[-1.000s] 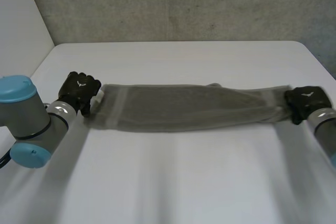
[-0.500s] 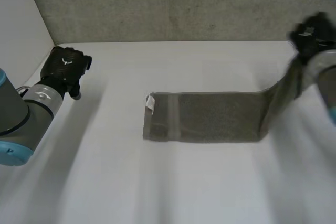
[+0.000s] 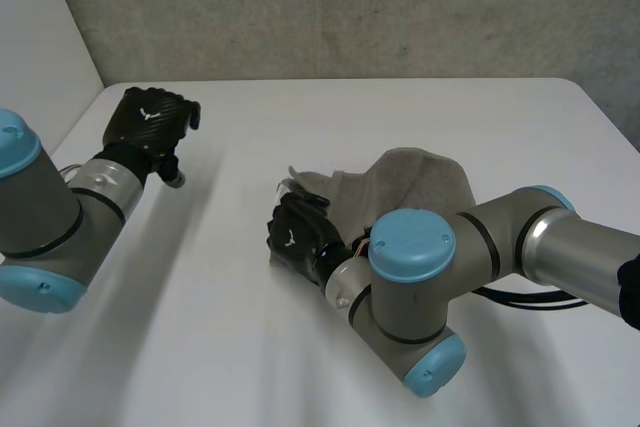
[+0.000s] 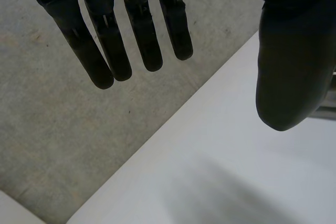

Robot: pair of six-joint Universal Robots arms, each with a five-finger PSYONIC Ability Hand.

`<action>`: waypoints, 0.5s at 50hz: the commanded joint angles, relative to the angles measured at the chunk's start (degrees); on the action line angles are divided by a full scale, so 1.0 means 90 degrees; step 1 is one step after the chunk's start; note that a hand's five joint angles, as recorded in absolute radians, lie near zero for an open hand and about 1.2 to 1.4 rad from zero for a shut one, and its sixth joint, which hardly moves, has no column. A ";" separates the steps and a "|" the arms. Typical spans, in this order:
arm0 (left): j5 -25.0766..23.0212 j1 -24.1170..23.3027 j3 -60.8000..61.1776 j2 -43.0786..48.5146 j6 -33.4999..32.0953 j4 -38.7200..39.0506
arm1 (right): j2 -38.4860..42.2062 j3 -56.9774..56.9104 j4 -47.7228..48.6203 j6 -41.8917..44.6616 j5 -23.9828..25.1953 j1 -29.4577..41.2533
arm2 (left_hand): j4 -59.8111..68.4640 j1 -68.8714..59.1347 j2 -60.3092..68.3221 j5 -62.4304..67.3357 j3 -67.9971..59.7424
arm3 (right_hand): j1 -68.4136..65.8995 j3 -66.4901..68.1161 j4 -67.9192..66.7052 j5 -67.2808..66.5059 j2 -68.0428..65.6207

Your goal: Fold the towel.

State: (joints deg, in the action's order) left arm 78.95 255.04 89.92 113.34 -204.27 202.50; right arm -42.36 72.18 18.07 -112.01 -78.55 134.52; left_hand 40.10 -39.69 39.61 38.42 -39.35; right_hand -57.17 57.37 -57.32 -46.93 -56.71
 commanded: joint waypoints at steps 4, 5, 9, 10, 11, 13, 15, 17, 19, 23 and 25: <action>0.0017 -0.0496 -0.0255 0.0023 0.0060 0.0010 | -0.1172 0.0535 0.0072 -0.1041 0.0183 -0.0191 | -0.0685 0.0640 -0.0630 -0.1610 0.0602 | 0.5241 -0.5263 0.5258 0.5215 0.5190; 0.0017 -0.0622 -0.0284 0.0033 0.0099 0.0010 | -0.1423 0.0660 0.0072 -0.1321 0.0173 -0.0278 | -0.0685 0.0640 -0.0631 -0.1610 0.0602 | 0.5241 -0.5263 0.5258 0.5215 0.5190; 0.0027 -0.0944 -0.0372 0.0023 0.0440 0.0029 | -0.2214 0.1070 -0.0065 -0.2297 0.0076 -0.0921 | -0.0667 0.0622 -0.0612 -0.1591 0.0584 | 0.5241 -0.5263 0.5258 0.5215 0.5190; 0.0027 -0.0945 -0.0372 0.0023 0.0441 0.0029 | -0.2217 0.1072 -0.0065 -0.2300 0.0075 -0.0923 | -0.0667 0.0621 -0.0612 -0.1591 0.0583 | 0.5241 -0.5263 0.5258 0.5215 0.5190; 0.0046 -0.1032 -0.0421 0.0023 0.0606 0.0029 | -0.2449 0.1236 -0.0133 -0.2639 0.0075 -0.1126 | -0.0667 0.0621 -0.0612 -0.1591 0.0583 | 0.5241 -0.5263 0.5258 0.5215 0.5190; 0.0095 -0.1121 -0.0480 0.0043 0.0793 0.0029 | -0.2646 0.1404 -0.0221 -0.2974 0.0075 -0.1333 | -0.0667 0.0621 -0.0612 -0.1591 0.0583 | 0.5241 -0.5263 0.5258 0.5215 0.5190; 0.0193 -0.1209 -0.0528 0.0082 0.0949 0.0029 | -0.2803 0.1560 -0.0348 -0.3257 0.0075 -0.1548 | -0.0667 0.0621 -0.0612 -0.1591 0.0583 | 0.5241 -0.5263 0.5258 0.5215 0.5190; 0.0378 -0.1451 -0.0684 0.0315 0.1221 0.0029 | -0.3026 0.1842 -0.0649 -0.3656 0.0075 -0.1986 | -0.0667 0.0621 -0.0612 -0.1591 0.0583 | 0.5241 -0.5263 0.5258 0.5215 0.5190; 0.0436 -0.1617 -0.0781 0.0432 0.1309 0.0019 | -0.3095 0.1959 -0.0777 -0.3764 0.0075 -0.2162 | -0.0667 0.0621 -0.0612 -0.1591 0.0583 | 0.5241 -0.5263 0.5258 0.5215 0.5190; 0.0466 -0.1989 -0.1026 0.0813 0.1505 0.0019 | -0.3232 0.2350 -0.0915 -0.3921 0.0085 -0.2611 | -0.0667 0.0621 -0.0612 -0.1591 0.0583 | 0.5241 -0.5263 0.5258 0.5215 0.5190; 0.0466 -0.2077 -0.1094 0.0931 0.1564 0.0010 | -0.3281 0.2486 -0.0915 -0.3960 0.0095 -0.2738 | -0.0667 0.0621 -0.0612 -0.1591 0.0583 | 0.5241 -0.5263 0.5258 0.5215 0.5190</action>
State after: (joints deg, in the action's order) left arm 82.53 240.28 82.79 117.39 -192.53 202.71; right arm -70.48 90.21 11.42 -145.90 -77.90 114.87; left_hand 40.10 -39.60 39.59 38.42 -39.22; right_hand -13.32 14.12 -14.62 -3.43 -14.23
